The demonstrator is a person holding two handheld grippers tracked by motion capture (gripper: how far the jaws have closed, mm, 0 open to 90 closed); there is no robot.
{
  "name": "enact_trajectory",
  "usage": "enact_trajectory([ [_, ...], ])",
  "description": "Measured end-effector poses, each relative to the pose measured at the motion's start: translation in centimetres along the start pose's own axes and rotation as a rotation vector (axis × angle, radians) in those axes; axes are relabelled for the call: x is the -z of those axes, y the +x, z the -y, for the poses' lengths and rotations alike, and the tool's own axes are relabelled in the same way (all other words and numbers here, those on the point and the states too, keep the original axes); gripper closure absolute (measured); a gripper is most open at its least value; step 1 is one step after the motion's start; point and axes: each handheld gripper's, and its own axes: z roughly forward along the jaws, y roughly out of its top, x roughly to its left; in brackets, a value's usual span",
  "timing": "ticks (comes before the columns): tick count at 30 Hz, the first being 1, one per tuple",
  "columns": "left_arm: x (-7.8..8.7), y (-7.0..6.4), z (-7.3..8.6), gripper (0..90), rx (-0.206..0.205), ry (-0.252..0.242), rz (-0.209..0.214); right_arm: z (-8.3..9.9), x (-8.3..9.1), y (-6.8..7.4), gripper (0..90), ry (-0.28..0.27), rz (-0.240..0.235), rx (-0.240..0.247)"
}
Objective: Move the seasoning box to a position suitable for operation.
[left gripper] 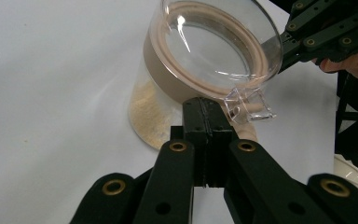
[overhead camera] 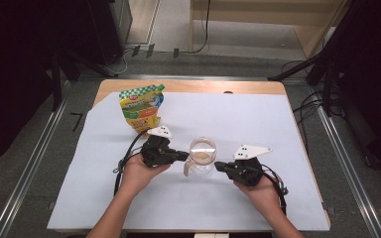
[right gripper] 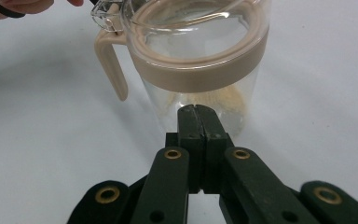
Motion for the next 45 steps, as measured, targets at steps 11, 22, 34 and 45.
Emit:
enact_trajectory([
  [11, -0.1, -0.3, 0.0, 90.0, -0.014, 0.017, 0.021, -0.1, -0.4, 0.2, 90.0, -0.002, -0.007, -0.004],
  [22, -0.2, -0.5, 0.1, 90.0, -0.017, 0.019, 0.022, -0.1, -0.4, 0.0, 90.0, 0.005, -0.012, -0.004],
  [34, -0.5, -1.2, 0.1, 90.0, -0.014, 0.004, 0.044, -0.1, -0.2, -0.5, 90.0, 0.013, 0.002, -0.018],
  [45, -0.9, -1.7, 0.0, 90.0, -0.023, -0.003, 0.058, -0.1, 0.0, -1.0, 90.0, 0.008, 0.025, -0.029],
])
